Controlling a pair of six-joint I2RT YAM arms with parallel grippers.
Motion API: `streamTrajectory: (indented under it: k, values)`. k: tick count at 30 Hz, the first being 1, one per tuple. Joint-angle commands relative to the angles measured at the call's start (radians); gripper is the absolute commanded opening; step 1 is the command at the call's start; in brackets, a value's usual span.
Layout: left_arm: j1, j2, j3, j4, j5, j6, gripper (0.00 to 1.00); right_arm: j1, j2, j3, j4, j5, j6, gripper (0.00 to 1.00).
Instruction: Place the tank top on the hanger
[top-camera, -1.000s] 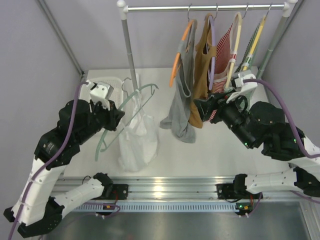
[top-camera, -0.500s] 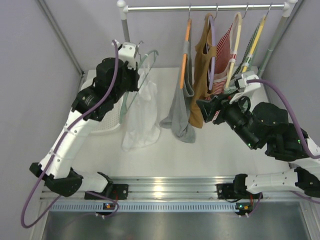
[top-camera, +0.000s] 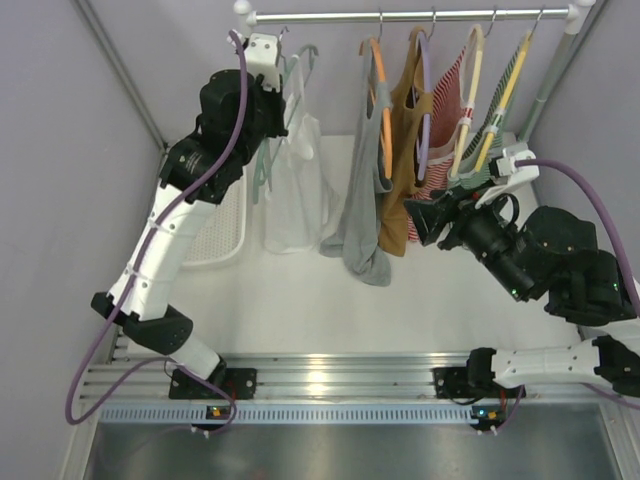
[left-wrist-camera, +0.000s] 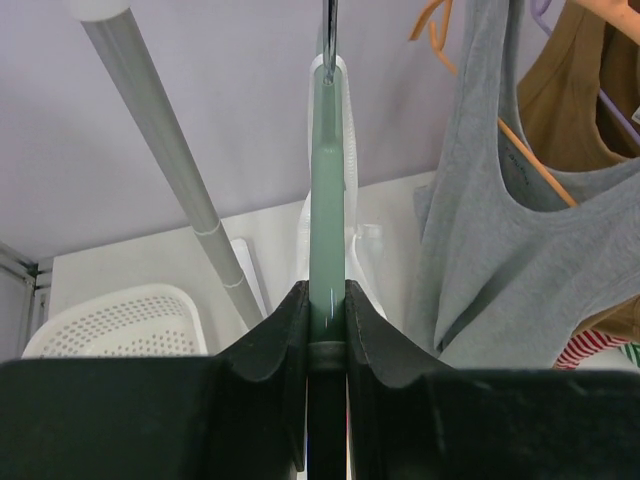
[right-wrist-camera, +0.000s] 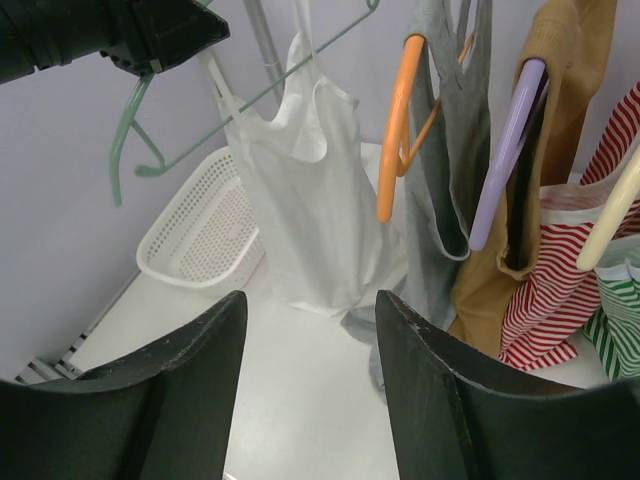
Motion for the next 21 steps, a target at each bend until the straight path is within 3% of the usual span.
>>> streamTrajectory:
  k: [1, 11, 21]
  values:
    - [0.012, 0.015, 0.060, 0.144, -0.011, 0.019, 0.00, -0.006, -0.016, -0.007, -0.001, 0.011, 0.008, 0.54]
    - [0.038, 0.109, 0.178, 0.184, 0.003, 0.011, 0.00, -0.006, -0.036, -0.021, -0.019, 0.011, 0.025, 0.54]
    - [0.076, 0.167, 0.181, 0.216, 0.059, -0.038, 0.00, -0.006, -0.047, -0.044, -0.027, 0.003, 0.048, 0.53]
